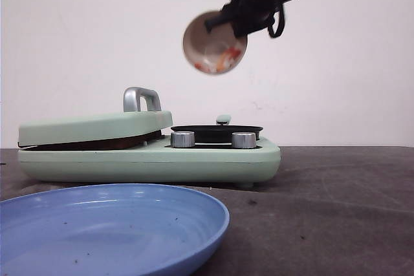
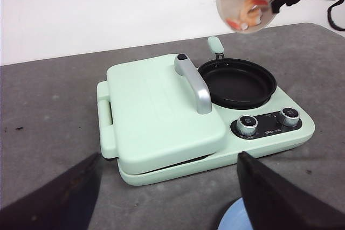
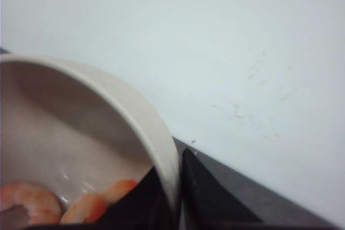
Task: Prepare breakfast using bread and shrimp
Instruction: 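Tilt the bowl with the right gripper to pour shrimp into the pan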
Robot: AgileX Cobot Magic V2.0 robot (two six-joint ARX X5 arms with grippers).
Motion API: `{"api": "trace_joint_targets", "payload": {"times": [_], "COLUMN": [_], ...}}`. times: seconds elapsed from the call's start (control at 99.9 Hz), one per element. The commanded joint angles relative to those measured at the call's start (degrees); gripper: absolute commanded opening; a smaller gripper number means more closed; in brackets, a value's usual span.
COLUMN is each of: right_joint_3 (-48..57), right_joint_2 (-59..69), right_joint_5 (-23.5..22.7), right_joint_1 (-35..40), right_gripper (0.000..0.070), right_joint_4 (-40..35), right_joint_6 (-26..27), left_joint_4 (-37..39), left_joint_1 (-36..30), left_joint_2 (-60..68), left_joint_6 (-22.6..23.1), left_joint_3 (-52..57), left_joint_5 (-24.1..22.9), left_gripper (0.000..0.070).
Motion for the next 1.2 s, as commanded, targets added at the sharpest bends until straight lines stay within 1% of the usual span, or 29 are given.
{"api": "trace_joint_targets", "payload": {"times": [0.0, 0.16, 0.25, 0.381, 0.431, 0.521, 0.581, 0.701, 0.861, 1.001, 1.091, 1.192], "right_joint_3": [1.0, 1.0, 1.0, 1.0, 1.0, 1.0, 1.0, 1.0, 1.0, 1.0, 1.0, 1.0], "right_joint_2": [3.1, 7.0, 9.1, 10.7, 10.9, 10.9, 10.9, 10.9, 10.9, 10.9, 10.9, 10.9], "right_joint_5": [2.6, 8.8, 11.5, 14.8, 15.9, 16.1, 17.3, 17.9, 20.4, 23.4, 23.3, 23.4], "right_joint_1": [1.0, 2.3, 2.9, 3.9, 4.2, 4.6, 4.6, 4.6, 4.7, 4.7, 4.9, 4.9], "right_gripper": [0.0003, 0.0003, 0.0002, 0.0003, 0.0003, 0.0003, 0.0003, 0.0003, 0.0003, 0.0003, 0.0003, 0.0003], "right_joint_4": [1.8, 5.7, 8.7, 10.8, 11.5, 13.4, 15.5, 17.4, 20.3, 25.4, 27.5, 27.8], "right_joint_6": [-8.3, -17.4, -21.9, -28.3, -29.4, -30.5, -31.9, -33.8, -37.5, -40.8, -42.9, -43.1], "left_joint_4": [0.3, 0.2, 0.0, 0.0, 0.0, 0.0, 0.0, 0.0, 0.0, 0.0, 0.0, 0.0], "left_joint_1": [-0.2, -0.2, -0.2, -0.2, -0.2, -0.2, -0.2, -0.2, -0.2, -0.2, -0.2, -0.2], "left_joint_2": [0.1, 0.1, 0.1, 0.1, 0.1, 0.1, 0.1, 0.1, 0.1, 0.1, 0.1, 0.1], "left_joint_6": [0.4, 0.4, 0.4, 0.4, 0.4, 0.4, 0.4, 0.4, 1.1, 1.9, 1.9, 1.9], "left_joint_3": [0.3, 0.3, 0.3, 0.3, 0.3, 0.3, 0.3, 0.3, 0.3, 0.3, 0.3, 0.3], "left_joint_5": [-0.3, -0.3, -0.1, -0.1, -0.1, -0.1, -0.1, -0.1, -0.1, -0.1, -0.1, -0.1], "left_gripper": [0.0434, 0.0434, 0.0434, 0.0434, 0.0433, 0.0433, 0.0433, 0.0433, 0.0433, 0.0433, 0.0433, 0.0433]}}
